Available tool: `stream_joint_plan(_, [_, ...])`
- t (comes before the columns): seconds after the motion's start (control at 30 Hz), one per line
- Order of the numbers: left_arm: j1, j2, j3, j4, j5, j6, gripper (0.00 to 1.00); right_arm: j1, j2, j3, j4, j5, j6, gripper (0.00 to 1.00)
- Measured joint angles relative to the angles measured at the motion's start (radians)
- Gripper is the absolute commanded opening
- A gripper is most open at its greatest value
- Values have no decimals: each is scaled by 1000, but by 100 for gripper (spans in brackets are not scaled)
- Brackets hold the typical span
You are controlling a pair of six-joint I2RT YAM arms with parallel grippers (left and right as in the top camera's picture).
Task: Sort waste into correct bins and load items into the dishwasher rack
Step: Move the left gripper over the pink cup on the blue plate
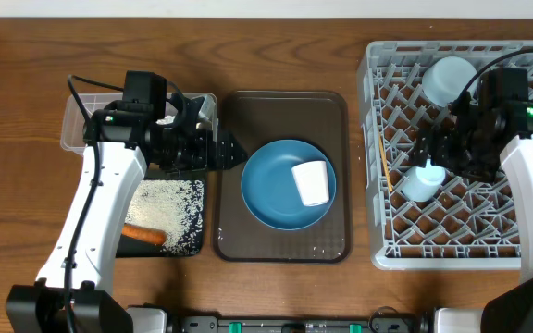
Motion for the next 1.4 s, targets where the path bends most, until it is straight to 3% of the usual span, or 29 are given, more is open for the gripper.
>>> stream_joint_plan(0.5, [0,0,0,6,0,0,99,0,0,0,-1,-30,0,99])
stream_joint_plan(0.87, [-8,0,-2,200,21,-1,98,0,0,0,-2,-32,0,99])
stream_joint_plan(1.07, [-137,2,-2,318,13,-46,98,0,0,0,-2,-32,0,99])
stream_joint_plan(1.4, [-435,113,-2,550,-185,-77,100,0,0,0,-3,-32,0,99])
